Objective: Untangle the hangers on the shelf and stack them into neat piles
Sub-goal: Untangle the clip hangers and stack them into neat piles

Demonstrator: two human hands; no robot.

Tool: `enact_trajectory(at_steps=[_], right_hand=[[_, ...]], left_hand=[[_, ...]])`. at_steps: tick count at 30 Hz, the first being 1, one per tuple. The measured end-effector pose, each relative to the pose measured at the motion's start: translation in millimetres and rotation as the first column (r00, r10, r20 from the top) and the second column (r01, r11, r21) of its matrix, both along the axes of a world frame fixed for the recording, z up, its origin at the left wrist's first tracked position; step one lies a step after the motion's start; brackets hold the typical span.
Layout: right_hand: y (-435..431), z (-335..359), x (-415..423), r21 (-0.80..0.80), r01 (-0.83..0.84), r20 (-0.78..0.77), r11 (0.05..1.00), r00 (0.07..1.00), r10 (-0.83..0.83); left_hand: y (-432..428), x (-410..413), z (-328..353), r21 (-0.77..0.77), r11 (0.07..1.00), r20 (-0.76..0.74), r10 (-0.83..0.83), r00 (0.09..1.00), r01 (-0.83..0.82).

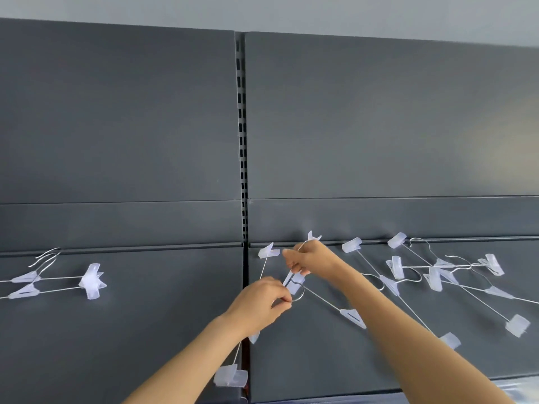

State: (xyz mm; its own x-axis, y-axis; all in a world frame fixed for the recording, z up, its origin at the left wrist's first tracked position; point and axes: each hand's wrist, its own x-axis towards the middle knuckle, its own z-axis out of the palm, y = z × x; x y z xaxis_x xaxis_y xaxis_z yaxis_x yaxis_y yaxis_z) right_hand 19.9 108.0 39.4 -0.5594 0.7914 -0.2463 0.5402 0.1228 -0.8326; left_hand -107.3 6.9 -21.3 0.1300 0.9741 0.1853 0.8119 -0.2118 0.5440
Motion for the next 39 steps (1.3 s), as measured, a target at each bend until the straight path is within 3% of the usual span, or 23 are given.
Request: enact_trajectory(at_steps=[6,12,15,18,27,39], right_hand=[[2.2,-12.7,25.4,-0.195,0.118,-0.235,0.974,0.958,-0.163],[-2.4,-15.6,44.3,-0.323,0.212,-0.267,0.922,0.914,-0.304],[-4.4,-16.6,49.3,-0.167,0.356,-0.222,0.919,0.895,-0.387],[-8.9,-10.1,51.8,-0.037,0.393,-0.267,0.919,0.882,-0.388],[-33.0,13.4,41.6,-0.035,0.316,-0.366,0.948,0.879,-0.306],[-71.6,32.4,-37.6,0.013,0.232,-0.407,0.973,0.89,-0.207]], left_hand=[[-5.2,-9.3,7.5,-0.021,0.995,0.084,0.099,0.992,-0.098],[-8.8,-15.6,20.1,-0.031,0.983,0.169,0.182,0.969,-0.18],[-11.0,-19.1,25.5,-0.082,0.972,0.237,0.234,0.943,-0.22],[-14.9,-22.3,32.9,-0.097,0.959,0.317,0.283,0.905,-0.265],[-38.1,-35.4,59.3,-0.092,0.919,0.45,0.382,0.807,-0.383],[-113.3,-125.1,93.5,-0.063,0.732,0.506,0.609,0.611,-0.678]])
